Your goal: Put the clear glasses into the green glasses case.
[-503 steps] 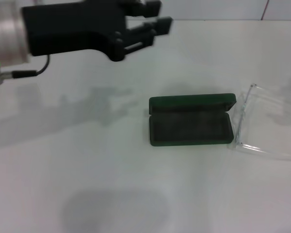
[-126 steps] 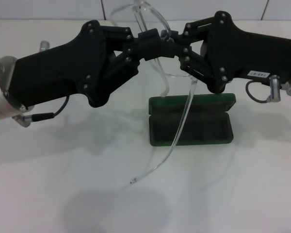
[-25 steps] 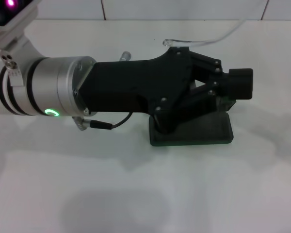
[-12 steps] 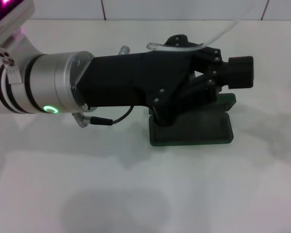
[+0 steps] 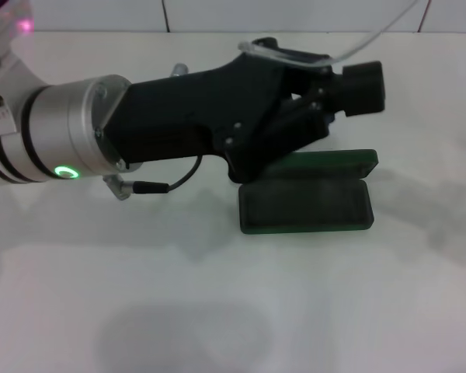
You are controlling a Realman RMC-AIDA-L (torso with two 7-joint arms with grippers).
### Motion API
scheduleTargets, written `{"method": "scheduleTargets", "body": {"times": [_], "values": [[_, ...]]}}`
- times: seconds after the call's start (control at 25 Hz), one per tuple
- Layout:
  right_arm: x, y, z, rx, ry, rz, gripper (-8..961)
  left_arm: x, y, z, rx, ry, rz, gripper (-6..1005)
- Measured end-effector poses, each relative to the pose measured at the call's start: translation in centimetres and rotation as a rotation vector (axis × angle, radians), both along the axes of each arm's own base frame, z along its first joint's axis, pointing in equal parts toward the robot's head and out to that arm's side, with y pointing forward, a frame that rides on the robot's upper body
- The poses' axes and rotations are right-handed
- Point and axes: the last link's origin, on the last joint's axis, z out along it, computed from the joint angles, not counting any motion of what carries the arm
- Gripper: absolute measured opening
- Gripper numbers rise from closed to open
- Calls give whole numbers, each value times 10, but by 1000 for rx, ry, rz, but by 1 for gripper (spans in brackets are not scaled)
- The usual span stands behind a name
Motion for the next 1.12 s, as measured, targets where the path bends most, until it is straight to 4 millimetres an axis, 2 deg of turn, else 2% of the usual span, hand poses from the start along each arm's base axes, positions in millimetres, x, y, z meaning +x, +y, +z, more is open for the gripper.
{"method": "scheduleTargets", "body": {"times": [0.48,1.12], "values": [[4,-1,-3,-17,-16,-11,69,-4,3,11,37,-44,34,43],[-1,2,-17,-69,-72,-19,69,-6,5,15,62,-58,39,43]]}}
